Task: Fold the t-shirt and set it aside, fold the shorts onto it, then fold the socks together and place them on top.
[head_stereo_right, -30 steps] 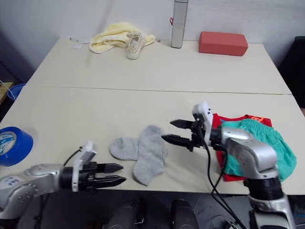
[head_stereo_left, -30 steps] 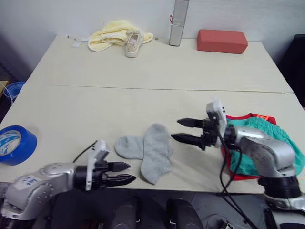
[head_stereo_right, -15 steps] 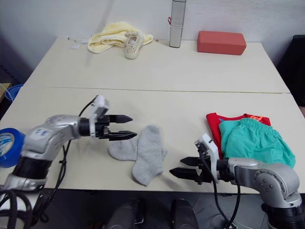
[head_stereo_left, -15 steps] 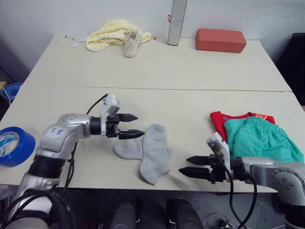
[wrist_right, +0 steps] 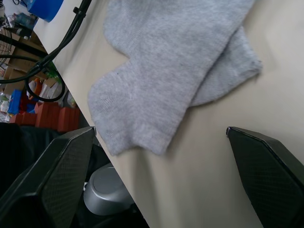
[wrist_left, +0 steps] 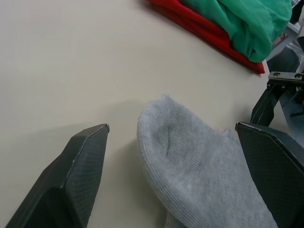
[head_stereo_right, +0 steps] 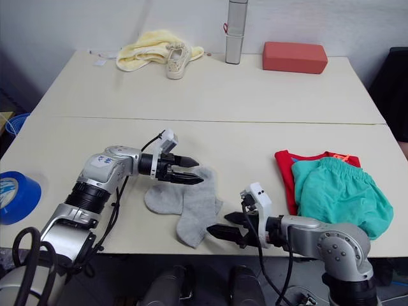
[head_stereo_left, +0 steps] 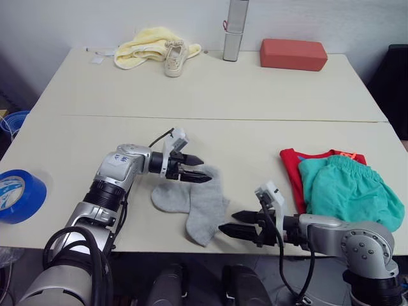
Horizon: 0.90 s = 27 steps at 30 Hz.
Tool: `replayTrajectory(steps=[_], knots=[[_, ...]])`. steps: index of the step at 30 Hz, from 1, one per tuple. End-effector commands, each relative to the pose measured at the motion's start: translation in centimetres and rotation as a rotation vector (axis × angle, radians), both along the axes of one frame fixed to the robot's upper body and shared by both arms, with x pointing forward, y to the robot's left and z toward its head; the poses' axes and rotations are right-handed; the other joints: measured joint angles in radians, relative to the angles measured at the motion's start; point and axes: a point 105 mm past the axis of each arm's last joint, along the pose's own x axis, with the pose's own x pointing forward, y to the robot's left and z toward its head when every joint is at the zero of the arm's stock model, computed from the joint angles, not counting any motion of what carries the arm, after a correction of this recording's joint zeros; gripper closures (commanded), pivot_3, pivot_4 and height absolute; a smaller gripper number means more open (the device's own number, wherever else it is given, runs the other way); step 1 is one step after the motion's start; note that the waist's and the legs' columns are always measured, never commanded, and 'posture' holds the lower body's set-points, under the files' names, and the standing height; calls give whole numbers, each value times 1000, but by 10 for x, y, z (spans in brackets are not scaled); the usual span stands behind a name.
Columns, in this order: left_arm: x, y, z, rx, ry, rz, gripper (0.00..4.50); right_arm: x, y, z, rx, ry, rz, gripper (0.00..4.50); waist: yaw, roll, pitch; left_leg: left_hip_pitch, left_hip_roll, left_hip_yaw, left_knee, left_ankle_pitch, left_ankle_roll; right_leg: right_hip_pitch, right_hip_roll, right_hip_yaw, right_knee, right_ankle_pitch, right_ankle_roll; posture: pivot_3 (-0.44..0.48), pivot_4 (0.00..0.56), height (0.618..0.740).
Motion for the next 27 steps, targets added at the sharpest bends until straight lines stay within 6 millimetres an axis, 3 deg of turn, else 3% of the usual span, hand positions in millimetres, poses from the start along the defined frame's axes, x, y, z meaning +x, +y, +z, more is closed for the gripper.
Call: replayTrajectory(steps=[1,2,5,11,17,27], knots=[[-1,-3,4,15,-27,-31,0,-10,12,-6,-3,39,51,899,0,0,0,0,0,0,0,0,0,0,0,0,0,0,0,0,150,740],[-1,-4,2,16,-25,-30,0,-10,14,-7,-6,43,50,1326,1,0,0,0,0,0,0,0,0,0,0,0,0,0,0,0,150,740],[0,-8,-6,2,-6,-5,587,-13,23,-14,2,76,55,2369,1,0,0,0,0,0,0,0,0,0,0,0,0,0,0,0,150,740],[5,-9,-11,-10,-12,33,2570,-10,25,-12,8,68,48,4500,0,-1,-1,-1,0,0,2,0,1,0,0,0,1,0,0,0,150,740],[7,-5,-1,-65,-42,67,4489,-6,13,-8,-13,50,46,4500,1,-2,-1,-1,0,-1,2,-1,1,0,-1,0,1,0,0,0,150,740],[-4,12,25,-163,-67,123,4489,1,-8,9,-14,19,72,4500,0,-2,-1,-1,0,-1,2,-1,1,0,-1,0,1,0,0,0,150,740]])
